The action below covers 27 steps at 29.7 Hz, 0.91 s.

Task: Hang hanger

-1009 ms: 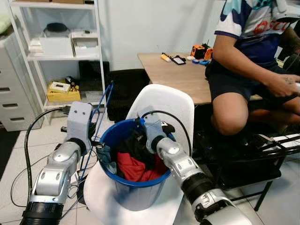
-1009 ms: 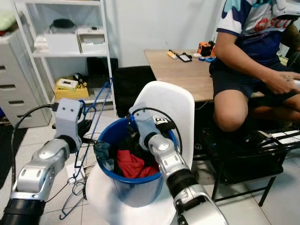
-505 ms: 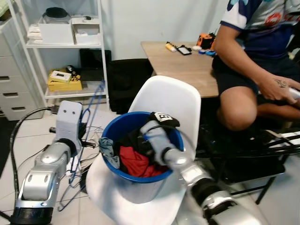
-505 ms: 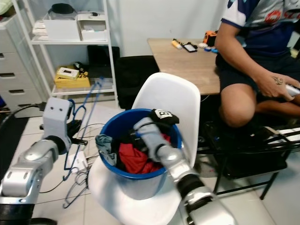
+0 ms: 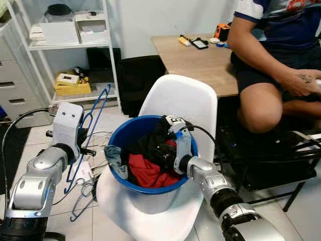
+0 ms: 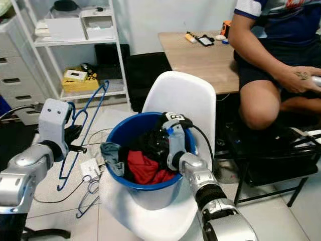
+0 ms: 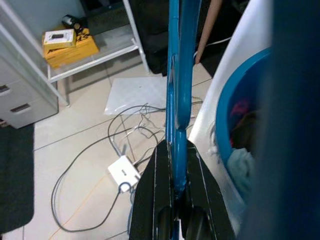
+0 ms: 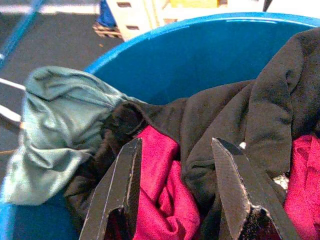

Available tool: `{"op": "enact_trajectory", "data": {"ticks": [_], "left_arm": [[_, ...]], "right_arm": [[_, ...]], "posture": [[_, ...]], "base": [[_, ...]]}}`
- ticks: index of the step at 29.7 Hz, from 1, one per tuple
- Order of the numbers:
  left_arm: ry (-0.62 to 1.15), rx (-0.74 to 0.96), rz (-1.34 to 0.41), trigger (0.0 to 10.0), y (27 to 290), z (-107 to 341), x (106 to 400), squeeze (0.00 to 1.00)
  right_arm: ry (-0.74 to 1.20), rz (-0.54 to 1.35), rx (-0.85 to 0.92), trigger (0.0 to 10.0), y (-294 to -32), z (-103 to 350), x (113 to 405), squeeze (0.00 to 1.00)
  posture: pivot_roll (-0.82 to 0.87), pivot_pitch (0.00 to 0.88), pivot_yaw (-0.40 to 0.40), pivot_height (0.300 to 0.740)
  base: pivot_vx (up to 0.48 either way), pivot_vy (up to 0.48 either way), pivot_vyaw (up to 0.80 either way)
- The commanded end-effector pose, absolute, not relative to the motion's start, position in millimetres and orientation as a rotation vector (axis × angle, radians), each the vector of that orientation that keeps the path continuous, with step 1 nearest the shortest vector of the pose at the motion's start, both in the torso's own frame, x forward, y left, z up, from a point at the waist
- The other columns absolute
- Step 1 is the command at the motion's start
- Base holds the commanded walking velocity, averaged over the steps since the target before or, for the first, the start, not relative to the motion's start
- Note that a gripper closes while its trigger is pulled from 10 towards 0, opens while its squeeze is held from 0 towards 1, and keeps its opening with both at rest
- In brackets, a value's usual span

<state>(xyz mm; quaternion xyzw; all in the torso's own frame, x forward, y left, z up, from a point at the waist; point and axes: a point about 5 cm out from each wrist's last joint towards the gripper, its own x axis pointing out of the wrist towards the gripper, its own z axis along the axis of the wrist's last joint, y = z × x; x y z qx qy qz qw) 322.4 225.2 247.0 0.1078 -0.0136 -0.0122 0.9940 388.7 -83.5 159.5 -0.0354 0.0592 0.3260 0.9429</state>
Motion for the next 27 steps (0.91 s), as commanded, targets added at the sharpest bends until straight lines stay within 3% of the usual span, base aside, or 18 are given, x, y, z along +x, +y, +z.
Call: {"op": "enact_trajectory", "data": {"ticks": [1, 8, 10, 17, 23, 27], "left_arm": [[-0.021, 0.238, -0.023, 10.0, 228, 250, 319, 0.00], [-0.014, 0.241, -0.030, 10.0, 227, 250, 318, 0.00], [-0.004, 0.241, -0.034, 10.0, 226, 249, 319, 0.00], [0.002, 0.233, -0.045, 10.0, 222, 247, 321, 0.00], [0.004, 0.230, -0.051, 10.0, 219, 245, 321, 0.00], [0.008, 0.233, -0.050, 10.0, 221, 245, 319, 0.00]], "right_arm": [[0.145, 0.645, -0.127, 10.0, -81, 150, 387, 0.00], [0.197, 0.518, -0.147, 10.0, -87, 146, 391, 0.00], [0.198, 0.295, -0.265, 10.0, -121, 154, 401, 0.00], [0.209, 0.234, -0.337, 10.0, -142, 155, 402, 0.00], [0.198, 0.260, -0.300, 10.0, -139, 153, 401, 0.00], [0.130, 0.386, -0.235, 10.0, -119, 160, 400, 0.00]], "posture": [[0.19, 0.317, 0.018, 0.740], [0.19, 0.325, 0.025, 0.740], [0.17, 0.329, 0.029, 0.740], [0.16, 0.331, 0.031, 0.740], [0.17, 0.333, 0.033, 0.740], [0.17, 0.334, 0.036, 0.740]], "base": [[0.000, 0.000, 0.00], [0.000, 0.000, 0.00], [0.000, 0.000, 0.00], [0.000, 0.000, 0.00], [0.000, 0.000, 0.00], [0.000, 0.000, 0.00]]}}
